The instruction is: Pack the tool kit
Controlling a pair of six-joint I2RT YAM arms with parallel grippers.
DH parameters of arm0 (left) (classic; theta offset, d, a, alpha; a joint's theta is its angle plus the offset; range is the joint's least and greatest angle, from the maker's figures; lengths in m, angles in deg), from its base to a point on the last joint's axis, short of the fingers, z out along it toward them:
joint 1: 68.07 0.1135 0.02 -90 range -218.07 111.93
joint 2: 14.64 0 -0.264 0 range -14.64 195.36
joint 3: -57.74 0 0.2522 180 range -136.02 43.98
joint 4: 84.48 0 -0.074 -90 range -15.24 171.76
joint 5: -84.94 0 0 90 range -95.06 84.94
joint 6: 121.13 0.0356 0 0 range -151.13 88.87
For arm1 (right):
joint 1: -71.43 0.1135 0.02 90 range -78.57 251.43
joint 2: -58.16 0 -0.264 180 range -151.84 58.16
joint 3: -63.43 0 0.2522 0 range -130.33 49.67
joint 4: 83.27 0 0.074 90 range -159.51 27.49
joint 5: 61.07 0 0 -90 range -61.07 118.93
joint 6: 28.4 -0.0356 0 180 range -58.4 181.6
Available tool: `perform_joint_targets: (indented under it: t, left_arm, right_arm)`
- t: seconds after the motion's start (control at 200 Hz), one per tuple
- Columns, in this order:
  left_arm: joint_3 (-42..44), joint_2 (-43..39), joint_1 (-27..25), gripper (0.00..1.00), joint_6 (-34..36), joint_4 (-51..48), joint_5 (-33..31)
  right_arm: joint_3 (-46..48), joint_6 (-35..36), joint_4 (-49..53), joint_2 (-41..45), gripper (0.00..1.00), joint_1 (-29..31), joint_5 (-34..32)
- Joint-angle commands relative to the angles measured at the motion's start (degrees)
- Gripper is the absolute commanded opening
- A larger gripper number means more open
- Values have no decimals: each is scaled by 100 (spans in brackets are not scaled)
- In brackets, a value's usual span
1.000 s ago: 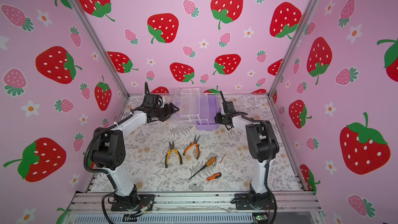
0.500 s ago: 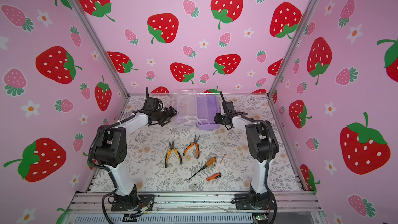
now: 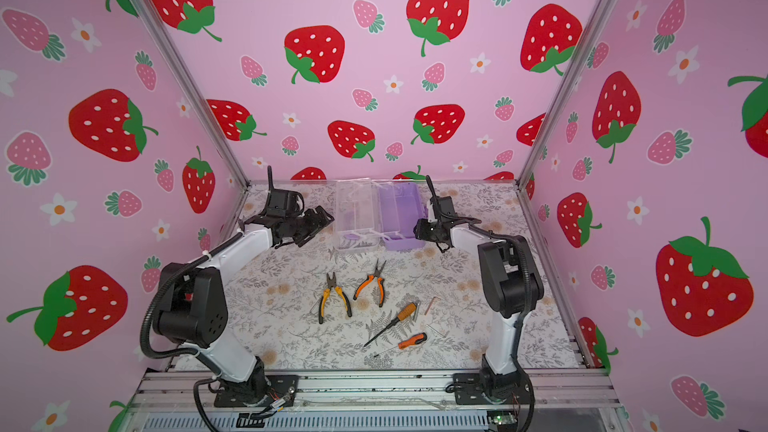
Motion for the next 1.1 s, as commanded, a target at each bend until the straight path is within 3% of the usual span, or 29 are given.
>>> perform_joint_targets:
  t: [0.0, 0.205, 0.36, 0.48, 0.765, 1.091]
  left_arm:
    - [123, -579, -227, 93, 174, -520, -722]
    - [495, -1393, -1107, 89, 407, -853, -1894]
    - [784, -1527, -1700, 83, 417, -789, -2018]
    - [863, -1358, -2069, 80, 464, -759, -1951]
    - [1230, -965, -2677, 64, 326, -429, -1875]
    - [1541, -244, -3275, 57, -211, 134, -1738]
  right_arm:
    - [121, 56, 86, 628, 50, 39, 129]
    - [728, 30, 32, 1728, 51, 132, -188]
    - [1125, 278, 229, 2460, 51, 634, -886]
    - [1469, 286, 275, 2764, 51, 1398, -1336]
    - [1970, -257, -85, 2201, 51, 2768, -1384]
    - [2302, -420, -204, 1788, 51, 2911, -1416]
